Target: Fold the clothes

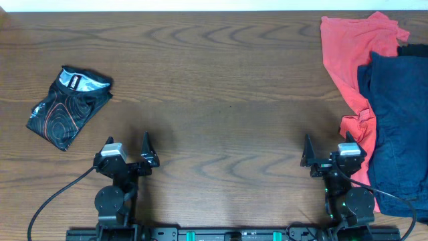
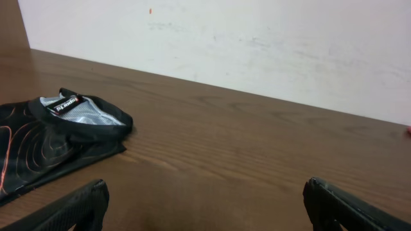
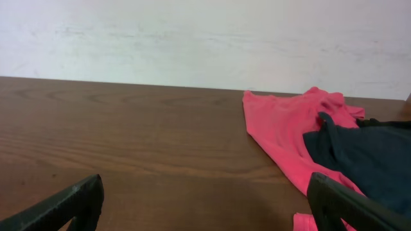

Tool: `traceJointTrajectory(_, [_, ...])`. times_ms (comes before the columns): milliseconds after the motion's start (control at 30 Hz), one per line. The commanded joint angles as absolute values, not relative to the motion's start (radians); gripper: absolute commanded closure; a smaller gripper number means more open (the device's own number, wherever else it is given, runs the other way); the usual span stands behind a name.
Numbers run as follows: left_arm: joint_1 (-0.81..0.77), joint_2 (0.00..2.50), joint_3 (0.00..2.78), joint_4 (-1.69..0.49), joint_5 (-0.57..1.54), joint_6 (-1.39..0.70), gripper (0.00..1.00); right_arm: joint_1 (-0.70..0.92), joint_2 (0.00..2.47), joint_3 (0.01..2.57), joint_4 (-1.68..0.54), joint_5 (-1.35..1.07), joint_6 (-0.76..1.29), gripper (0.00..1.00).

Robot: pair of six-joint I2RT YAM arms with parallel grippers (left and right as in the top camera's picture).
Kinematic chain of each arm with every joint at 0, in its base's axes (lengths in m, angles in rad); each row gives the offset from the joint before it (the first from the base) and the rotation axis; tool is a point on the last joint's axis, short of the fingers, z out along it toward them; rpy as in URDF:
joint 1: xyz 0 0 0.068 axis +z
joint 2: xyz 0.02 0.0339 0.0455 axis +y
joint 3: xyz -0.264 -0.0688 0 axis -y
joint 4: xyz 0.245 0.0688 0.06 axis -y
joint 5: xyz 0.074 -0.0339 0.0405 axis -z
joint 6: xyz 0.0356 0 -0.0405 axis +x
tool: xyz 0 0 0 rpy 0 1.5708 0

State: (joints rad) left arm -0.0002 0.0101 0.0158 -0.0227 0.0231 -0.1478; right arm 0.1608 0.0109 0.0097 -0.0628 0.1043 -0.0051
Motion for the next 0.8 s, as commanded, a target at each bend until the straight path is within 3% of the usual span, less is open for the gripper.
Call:
traceJointTrajectory(0, [0.006, 0.005, 0.004, -0.07, 0.01, -0.128, 0.02, 0.15, 0.009, 0.006, -0.063, 0.101, -0.013, 0.01])
traceJointTrajectory(767, [0.006, 0.005, 0.004, -0.07, 0.01, -0.128, 0.02, 0.15, 0.01, 0.006, -0.063, 0.128, -0.013, 0.01])
